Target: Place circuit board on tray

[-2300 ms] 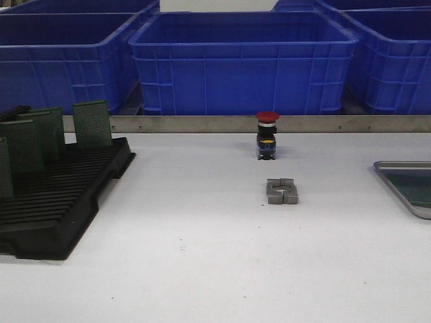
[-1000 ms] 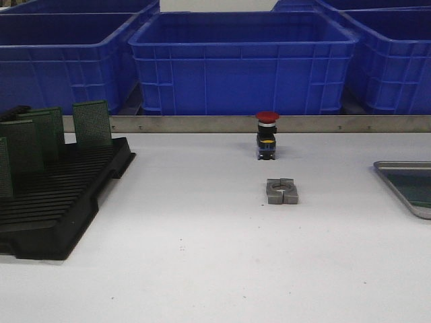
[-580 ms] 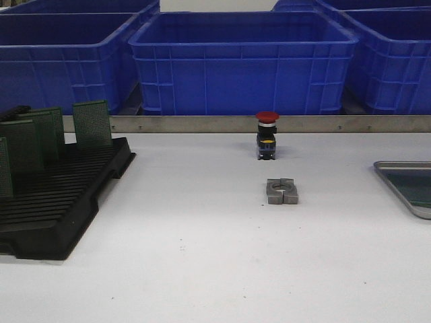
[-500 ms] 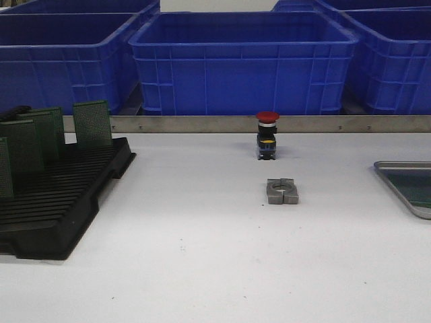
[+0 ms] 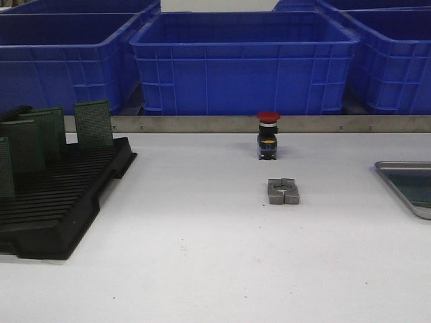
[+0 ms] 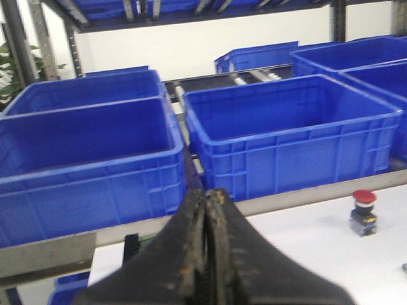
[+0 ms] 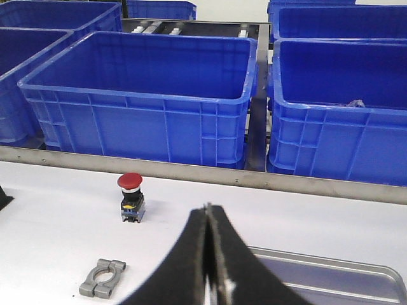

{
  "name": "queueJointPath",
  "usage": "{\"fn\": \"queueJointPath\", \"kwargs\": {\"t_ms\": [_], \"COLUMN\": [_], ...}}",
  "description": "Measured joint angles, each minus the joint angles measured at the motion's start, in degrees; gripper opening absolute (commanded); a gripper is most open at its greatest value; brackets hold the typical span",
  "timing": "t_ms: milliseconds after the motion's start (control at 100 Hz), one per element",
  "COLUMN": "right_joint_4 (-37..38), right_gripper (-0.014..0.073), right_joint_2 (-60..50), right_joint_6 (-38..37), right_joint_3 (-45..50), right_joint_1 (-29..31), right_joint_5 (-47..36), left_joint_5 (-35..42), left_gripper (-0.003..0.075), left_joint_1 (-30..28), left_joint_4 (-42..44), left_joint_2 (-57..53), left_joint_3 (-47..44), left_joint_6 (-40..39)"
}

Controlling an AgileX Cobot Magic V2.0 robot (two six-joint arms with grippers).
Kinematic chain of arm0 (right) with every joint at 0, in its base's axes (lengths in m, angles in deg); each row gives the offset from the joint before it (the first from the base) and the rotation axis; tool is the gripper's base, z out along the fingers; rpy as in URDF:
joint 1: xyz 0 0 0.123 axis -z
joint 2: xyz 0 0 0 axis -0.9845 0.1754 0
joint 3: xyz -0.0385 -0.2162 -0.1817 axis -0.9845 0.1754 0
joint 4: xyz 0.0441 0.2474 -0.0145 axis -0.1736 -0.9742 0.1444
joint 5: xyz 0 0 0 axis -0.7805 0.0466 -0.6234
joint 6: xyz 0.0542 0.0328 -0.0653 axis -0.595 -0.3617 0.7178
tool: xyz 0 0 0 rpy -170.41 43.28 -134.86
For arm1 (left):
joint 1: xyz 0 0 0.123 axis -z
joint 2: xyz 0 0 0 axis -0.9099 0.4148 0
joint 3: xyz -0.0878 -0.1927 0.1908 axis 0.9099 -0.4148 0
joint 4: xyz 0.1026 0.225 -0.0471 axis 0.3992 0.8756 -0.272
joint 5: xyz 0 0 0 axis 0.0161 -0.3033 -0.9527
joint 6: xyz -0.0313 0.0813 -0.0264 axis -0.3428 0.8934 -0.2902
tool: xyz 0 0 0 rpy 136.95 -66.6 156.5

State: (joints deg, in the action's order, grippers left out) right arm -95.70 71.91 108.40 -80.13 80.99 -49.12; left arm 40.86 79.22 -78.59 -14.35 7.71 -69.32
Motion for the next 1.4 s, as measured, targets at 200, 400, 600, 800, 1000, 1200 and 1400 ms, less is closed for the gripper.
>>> {"fn": "queueJointPath", "kwargs": {"t_ms": [200,400,600,800,1000,1200,1400], "right_joint_4": [0.0,0.0,0.0,0.0,0.0,0.0,0.0], "right_gripper": [-0.0069,-0.0069,-0.0069,-0.0069,-0.0069,-0.0069,-0.0069], "right_joint_2": [0.0,0.0,0.0,0.0,0.0,0.0,0.0], "right_joint_6": [0.0,0.0,0.0,0.0,0.0,0.0,0.0], "right_joint_3": [0.0,0.0,0.0,0.0,0.0,0.0,0.0], "right_joint_1": [0.0,0.0,0.0,0.0,0.0,0.0,0.0], "right_joint_5": [0.0,0.0,0.0,0.0,0.0,0.0,0.0], "left_joint_5": [0.0,0.1,0.2,0.1,0.2,0.3,0.3], "left_gripper": [-0.0018,-0.0018,-0.0018,-0.0018,-0.0018,-0.0018,-0.0018], "left_joint_1": [-3.7,-6.8,-9.0,-9.3,-9.3,-9.3,-9.3], "left_joint_4": [0.5,-0.7,-1.3,-1.4,-1.4,-1.4,-1.4], "left_joint_2": [-5.8,-12.9,-19.1,-20.2,-20.2,-20.2,-20.2], "left_joint_3": [-6.7,-14.8,-21.0,-21.6,-21.6,-21.6,-21.6], "left_joint_6": [-0.6,-0.6,-0.6,-0.6,-0.6,-0.6,-0.6]}}
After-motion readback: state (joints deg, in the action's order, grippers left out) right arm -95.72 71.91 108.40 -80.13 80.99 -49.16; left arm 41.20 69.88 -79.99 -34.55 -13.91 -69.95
